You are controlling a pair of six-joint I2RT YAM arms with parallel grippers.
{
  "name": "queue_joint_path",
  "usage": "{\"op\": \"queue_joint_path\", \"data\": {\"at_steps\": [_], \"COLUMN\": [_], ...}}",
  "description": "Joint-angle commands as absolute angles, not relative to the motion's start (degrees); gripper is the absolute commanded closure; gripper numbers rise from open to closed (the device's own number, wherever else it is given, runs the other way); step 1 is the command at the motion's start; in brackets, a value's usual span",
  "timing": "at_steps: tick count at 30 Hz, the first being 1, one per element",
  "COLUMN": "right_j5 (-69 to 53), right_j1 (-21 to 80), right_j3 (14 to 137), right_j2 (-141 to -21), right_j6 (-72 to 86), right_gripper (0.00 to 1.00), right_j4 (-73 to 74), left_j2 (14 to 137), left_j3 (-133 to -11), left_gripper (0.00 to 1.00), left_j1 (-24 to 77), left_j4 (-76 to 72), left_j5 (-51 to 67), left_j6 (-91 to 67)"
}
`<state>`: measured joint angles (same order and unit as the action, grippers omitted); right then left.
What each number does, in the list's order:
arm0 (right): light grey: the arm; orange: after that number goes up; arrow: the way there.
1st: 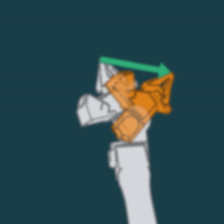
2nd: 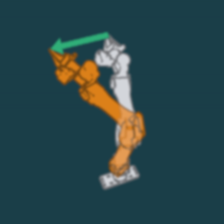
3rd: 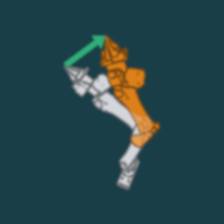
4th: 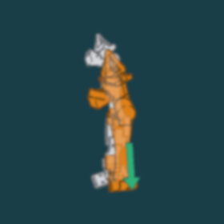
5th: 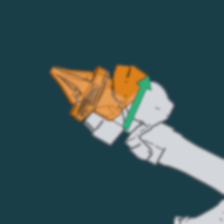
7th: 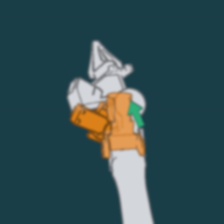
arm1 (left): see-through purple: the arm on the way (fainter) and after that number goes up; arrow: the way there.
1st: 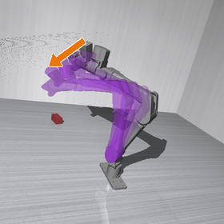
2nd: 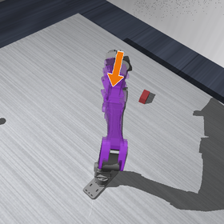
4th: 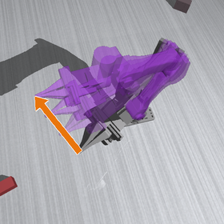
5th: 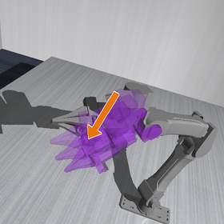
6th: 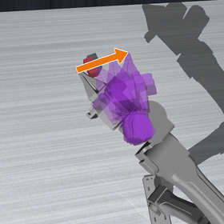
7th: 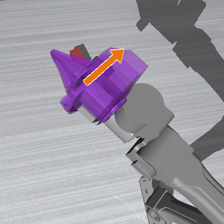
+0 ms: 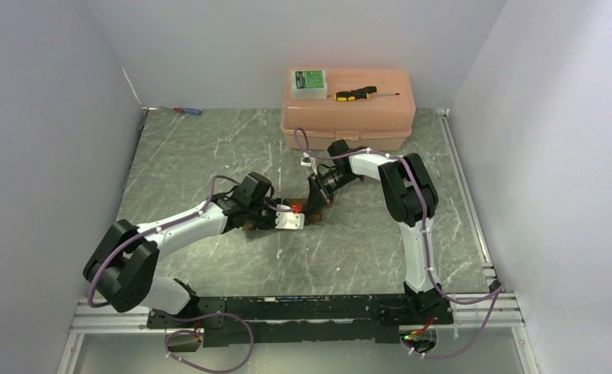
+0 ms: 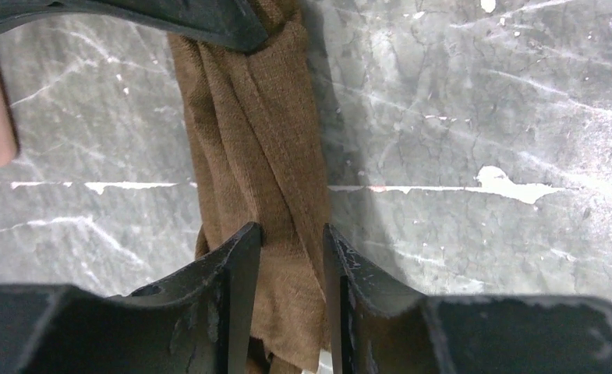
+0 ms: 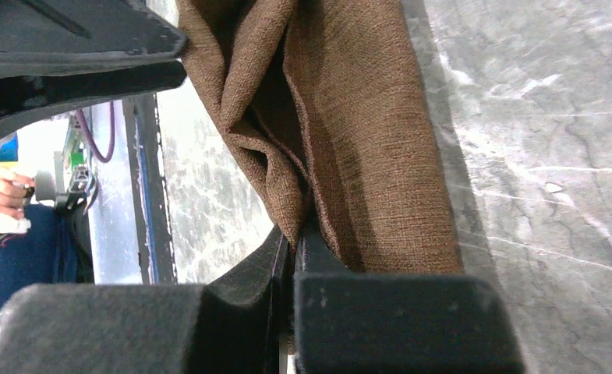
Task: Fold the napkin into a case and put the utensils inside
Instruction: Fold the 2/3-rectangle-folded napkin at the center of the board.
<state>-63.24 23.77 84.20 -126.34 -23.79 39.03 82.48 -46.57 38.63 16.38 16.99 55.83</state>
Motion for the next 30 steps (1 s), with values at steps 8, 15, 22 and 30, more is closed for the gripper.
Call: {"op": "queue_joint_path", "data": {"at_steps": [8,15,22,30], "right_j5": [-64.4,-64.9,-65.5,-66.3], "right_j1": [22.6,22.4,22.2,22.2], "right_j3": [84.1,82.8,82.3,82.1], "right_j2": [-128.2,-127.7,-127.4,-126.5], "right_j6": [-17.6,-16.8,-17.2,-18.2], "right_gripper": [1.0,1.0,1.0,1.0], "right_j4": [32.2,30.5,30.4,31.7], "left_j2": [82.1,85.5,88.7,89.4], "left_j3": [-54.9,-53.8,-53.4,-54.3], "left_gripper": [0.65,0.64,0.77,0.97], "left_j1": [38.9,38.9,38.3,37.5], "left_j4": [31.7,29.8,24.2,20.3], "left_j5": [20.1,13.2,6.1,6.3], "left_j6": [48.0,48.7,50.7,51.9]}}
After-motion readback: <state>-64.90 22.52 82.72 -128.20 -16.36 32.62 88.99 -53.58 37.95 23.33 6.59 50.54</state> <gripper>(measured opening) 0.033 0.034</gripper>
